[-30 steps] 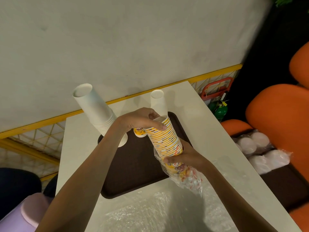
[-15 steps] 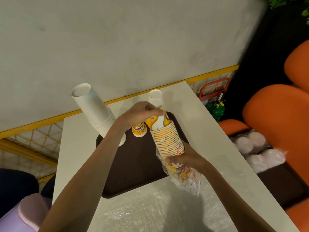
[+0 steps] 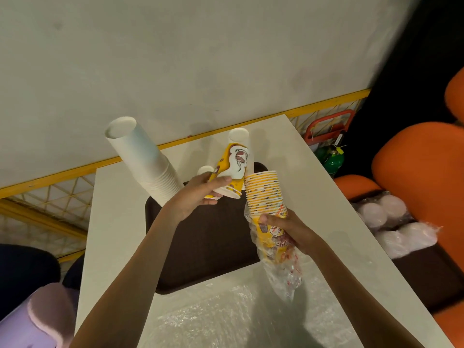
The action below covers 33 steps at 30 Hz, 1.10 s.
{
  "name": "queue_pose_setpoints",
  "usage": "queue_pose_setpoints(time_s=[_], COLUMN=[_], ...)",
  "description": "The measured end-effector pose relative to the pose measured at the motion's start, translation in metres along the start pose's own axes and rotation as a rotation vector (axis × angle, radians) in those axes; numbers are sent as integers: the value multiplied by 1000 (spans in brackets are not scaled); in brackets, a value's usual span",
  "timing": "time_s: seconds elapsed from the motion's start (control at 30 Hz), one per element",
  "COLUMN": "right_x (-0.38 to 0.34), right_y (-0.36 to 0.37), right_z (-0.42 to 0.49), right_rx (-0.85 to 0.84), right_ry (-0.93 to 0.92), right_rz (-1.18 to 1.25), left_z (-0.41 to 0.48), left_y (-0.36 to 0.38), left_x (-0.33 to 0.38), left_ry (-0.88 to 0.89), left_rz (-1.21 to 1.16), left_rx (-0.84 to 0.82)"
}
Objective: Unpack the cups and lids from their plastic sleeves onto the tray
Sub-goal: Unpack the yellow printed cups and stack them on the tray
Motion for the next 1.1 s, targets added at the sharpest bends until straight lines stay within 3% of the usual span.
queue_pose_setpoints(time_s=[0.17, 0.37, 0.5, 0.73, 0.93, 1.1], right_x=[9, 22, 26, 26, 28, 27], right_y=[0, -4, -3, -7, -7, 0], right_z=[10, 25, 32, 40, 39, 37], right_rx=[7, 31, 27, 31, 37, 16], right_ry=[43, 78, 80, 62, 60, 55], right_rz=[26, 54, 56, 71, 60, 35], left_z=[14, 39, 58, 97, 106, 89], left_y=[-14, -65, -74, -70, -55, -34], left_x=[-12, -1, 0, -27, -62, -95], left_ry=[30, 175, 211, 145, 24, -165], left_rz=[-100, -182, -149, -79, -80, -104], left_rx=[57, 530, 662, 662, 558, 497])
Point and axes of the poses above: each hand's wrist, its own z-axis towards the middle knuckle, its own y-axis out of the palm, x = y × z, the point moved 9 cm from there along z, towards the middle knuckle, and after that the axes turned 13 degrees about -y, right-handed, at the moved point
